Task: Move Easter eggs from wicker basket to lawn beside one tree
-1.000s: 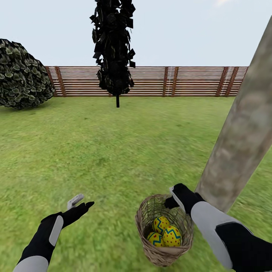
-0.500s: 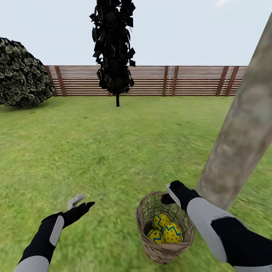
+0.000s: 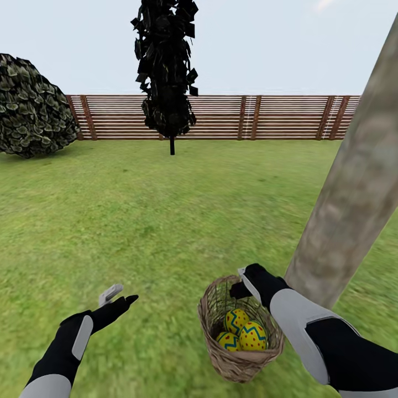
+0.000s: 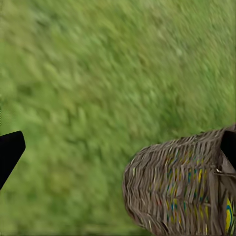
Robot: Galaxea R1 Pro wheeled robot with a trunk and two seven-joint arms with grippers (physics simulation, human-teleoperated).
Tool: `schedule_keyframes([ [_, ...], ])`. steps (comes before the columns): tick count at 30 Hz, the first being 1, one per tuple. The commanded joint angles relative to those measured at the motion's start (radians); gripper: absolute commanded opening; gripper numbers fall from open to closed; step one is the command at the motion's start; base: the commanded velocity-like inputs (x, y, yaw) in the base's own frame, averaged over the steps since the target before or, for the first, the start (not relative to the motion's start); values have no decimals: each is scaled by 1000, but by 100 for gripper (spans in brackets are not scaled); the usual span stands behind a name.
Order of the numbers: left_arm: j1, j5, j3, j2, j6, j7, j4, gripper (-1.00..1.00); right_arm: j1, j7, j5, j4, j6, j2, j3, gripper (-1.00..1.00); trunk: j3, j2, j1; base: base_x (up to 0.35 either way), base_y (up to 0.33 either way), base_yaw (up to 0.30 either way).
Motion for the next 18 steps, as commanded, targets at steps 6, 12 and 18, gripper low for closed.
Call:
schedule_keyframes([
  [6,-1,4,4,1,7,-2,-2,100,0,2,6,1,-6,-2,3,100,-20,-43,23,0,0,0],
  [12,-1,4,4,1,7,0,-1,100,0,-4,4,3,-7,-6,2,100,-39,-85,46,0,0,0],
  [18,-1,4,4,2,8,-1,-2,100,0,-2,3,0,-7,-12,-1,100,-57,-127,69,0,0,0],
])
